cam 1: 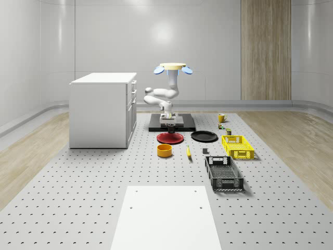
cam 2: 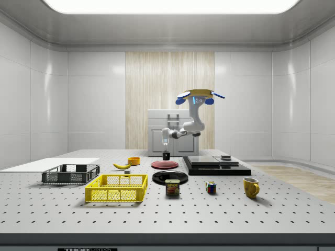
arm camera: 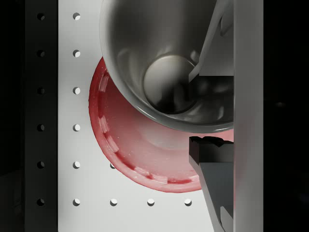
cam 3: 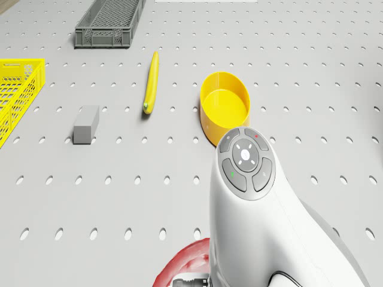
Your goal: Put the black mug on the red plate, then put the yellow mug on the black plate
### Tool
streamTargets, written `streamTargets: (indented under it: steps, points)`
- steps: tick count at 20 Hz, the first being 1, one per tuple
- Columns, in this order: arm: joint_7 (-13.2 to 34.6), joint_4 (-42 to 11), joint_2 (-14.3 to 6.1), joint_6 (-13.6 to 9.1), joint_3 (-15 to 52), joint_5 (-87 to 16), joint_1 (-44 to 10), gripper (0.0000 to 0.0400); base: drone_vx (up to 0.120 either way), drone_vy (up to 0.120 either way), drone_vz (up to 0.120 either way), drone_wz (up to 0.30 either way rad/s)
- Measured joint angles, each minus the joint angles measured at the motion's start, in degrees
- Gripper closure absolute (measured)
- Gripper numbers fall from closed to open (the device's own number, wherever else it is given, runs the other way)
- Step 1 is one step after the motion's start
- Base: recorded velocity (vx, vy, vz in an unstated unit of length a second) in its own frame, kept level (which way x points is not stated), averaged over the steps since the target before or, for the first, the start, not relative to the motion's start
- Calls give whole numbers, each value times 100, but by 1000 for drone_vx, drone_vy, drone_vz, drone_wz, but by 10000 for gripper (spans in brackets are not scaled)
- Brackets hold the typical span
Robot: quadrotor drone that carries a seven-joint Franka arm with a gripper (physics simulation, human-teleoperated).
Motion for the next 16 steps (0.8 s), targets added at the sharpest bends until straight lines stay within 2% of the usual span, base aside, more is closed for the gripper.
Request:
streamTargets:
  steps: [9, 12, 14, 16]
  points:
    - [-59, 224, 12, 254, -492, -439, -78, 290, 0, 0, 0, 0]
    - [-65, 259, 21, 285, -560, -501, -92, 149, 0, 0, 0, 0]
    - [-70, 239, 18, 263, -516, -462, -76, 90, 0, 0, 0, 0]
    - [-73, 197, 9, 220, -426, -380, -49, 55, 0, 0, 0, 0]
